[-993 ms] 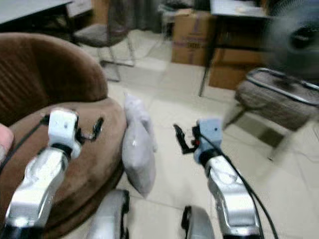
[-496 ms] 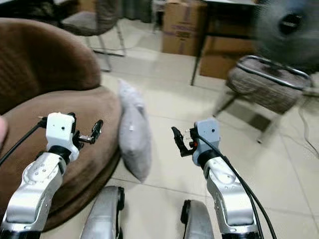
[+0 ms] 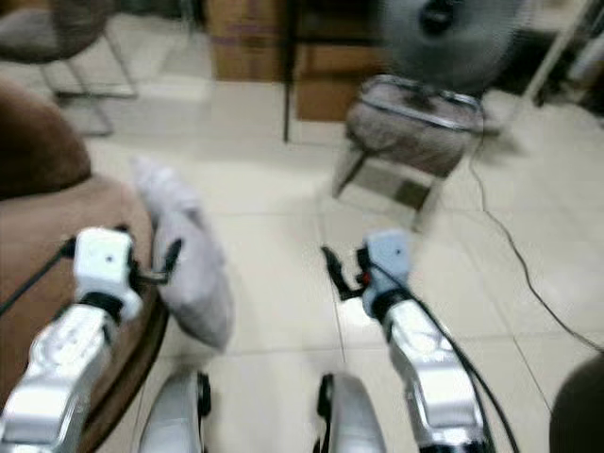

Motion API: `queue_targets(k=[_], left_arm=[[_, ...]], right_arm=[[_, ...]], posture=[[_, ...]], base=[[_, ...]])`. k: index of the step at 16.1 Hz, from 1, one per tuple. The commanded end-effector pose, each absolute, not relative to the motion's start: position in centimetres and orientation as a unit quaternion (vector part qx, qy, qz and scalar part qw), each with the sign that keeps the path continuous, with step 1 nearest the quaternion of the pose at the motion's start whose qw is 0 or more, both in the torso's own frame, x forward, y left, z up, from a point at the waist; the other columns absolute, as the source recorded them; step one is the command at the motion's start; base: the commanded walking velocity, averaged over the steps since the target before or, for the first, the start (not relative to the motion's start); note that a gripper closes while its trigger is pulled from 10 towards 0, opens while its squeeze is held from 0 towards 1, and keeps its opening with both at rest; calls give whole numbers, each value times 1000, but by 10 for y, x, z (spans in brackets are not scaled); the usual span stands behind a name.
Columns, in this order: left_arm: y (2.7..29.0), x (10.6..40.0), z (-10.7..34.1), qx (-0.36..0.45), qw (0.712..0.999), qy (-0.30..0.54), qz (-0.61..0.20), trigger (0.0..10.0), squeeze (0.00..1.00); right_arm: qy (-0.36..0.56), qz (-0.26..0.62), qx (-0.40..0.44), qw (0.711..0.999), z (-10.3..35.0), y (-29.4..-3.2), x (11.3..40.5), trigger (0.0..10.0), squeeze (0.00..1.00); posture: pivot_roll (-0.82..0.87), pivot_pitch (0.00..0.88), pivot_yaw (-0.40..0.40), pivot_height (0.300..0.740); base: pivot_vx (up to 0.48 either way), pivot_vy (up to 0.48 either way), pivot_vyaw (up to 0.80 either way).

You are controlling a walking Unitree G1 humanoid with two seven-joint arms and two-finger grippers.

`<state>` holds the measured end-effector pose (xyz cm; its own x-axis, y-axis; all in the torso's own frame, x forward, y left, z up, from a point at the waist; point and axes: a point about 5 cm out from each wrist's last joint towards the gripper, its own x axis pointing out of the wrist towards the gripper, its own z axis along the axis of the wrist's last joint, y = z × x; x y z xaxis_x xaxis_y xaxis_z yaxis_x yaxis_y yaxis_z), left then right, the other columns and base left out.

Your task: Move the pillow to the sofa from floor

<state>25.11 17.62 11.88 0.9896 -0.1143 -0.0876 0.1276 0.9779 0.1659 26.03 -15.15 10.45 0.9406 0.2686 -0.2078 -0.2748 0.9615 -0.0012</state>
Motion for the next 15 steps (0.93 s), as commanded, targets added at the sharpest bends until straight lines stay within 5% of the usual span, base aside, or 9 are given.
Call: queue_targets(k=[1,12,15], left_arm=[[174,249,117,83,994,40,-62,10000,0],[169,256,106,69,996,35,-43,10000,0],[168,252,104,67,996,38,-40,10000,0]], right_arm=[[97,149,-22,984,105,-151,259,10000,0],[77,153,-57,984,101,-152,265,10000,0],[75,163,-53,982,102,-149,265,10000,0]], posture=[[74,0,-4,606],[58,0,-3,606],[77,0,-24,606]], base=[[240,0,0],[379,0,0],[437,0,800]])
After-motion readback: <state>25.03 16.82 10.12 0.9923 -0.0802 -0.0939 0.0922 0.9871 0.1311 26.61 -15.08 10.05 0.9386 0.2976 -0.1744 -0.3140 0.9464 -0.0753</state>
